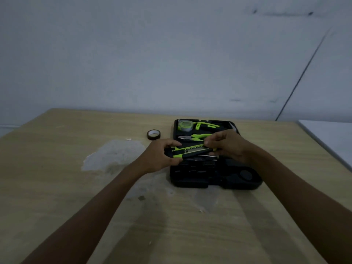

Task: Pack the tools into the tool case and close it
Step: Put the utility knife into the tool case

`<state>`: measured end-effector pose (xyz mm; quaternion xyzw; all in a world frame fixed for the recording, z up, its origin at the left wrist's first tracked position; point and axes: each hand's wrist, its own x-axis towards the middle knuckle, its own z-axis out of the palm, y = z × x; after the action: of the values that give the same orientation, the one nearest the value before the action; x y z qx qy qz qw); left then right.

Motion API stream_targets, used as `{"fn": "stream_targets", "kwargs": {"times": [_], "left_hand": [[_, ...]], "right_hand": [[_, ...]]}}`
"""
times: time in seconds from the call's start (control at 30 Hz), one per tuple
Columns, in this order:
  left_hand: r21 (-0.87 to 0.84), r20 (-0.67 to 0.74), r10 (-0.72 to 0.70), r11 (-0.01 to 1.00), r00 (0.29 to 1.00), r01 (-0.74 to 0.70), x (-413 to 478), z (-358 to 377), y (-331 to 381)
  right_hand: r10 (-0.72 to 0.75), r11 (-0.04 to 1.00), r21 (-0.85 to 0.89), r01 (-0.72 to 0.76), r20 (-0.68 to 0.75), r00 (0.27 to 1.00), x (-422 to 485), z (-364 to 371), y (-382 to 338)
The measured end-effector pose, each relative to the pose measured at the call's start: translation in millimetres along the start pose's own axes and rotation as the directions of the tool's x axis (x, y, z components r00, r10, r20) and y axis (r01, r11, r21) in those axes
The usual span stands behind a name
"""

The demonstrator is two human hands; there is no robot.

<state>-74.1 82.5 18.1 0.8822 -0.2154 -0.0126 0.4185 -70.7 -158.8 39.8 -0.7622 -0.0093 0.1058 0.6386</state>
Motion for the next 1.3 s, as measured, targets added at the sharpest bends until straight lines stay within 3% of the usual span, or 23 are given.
{"fn": "stream_targets", "kwargs": {"times": [0.1, 0.3, 0.7, 1.07, 1.3], "left_hand": [[0.026, 0.026, 0.023, 0.999, 0.999, -0.023, 2, 11, 7], [0.151, 0.126, 0.074, 0.984, 0.989, -0.093, -1, 23, 13], [0.223, 0.297, -0.004, 0.973, 0.955, -0.065, 1, 26, 14], [0.29, 0.338, -0.082, 0.957, 0.937, -0.021, 3, 25, 22], [0.312, 0.345, -0.134, 0.95, 0.929, 0.021, 4, 21, 35]], "right_hand": [[0.012, 0.998, -0.066, -0.011, 0.021, 1.0, -16, -15, 2], [-0.012, 0.924, -0.382, 0.024, 0.034, 0.999, -33, -34, 16], [-0.058, 0.761, -0.64, 0.107, 0.097, 0.994, -36, -30, 22], [-0.109, 0.626, -0.765, 0.155, 0.111, 0.988, -36, -22, 22], [0.016, 0.607, -0.781, 0.147, 0.197, 0.98, -39, -27, 12]]}}
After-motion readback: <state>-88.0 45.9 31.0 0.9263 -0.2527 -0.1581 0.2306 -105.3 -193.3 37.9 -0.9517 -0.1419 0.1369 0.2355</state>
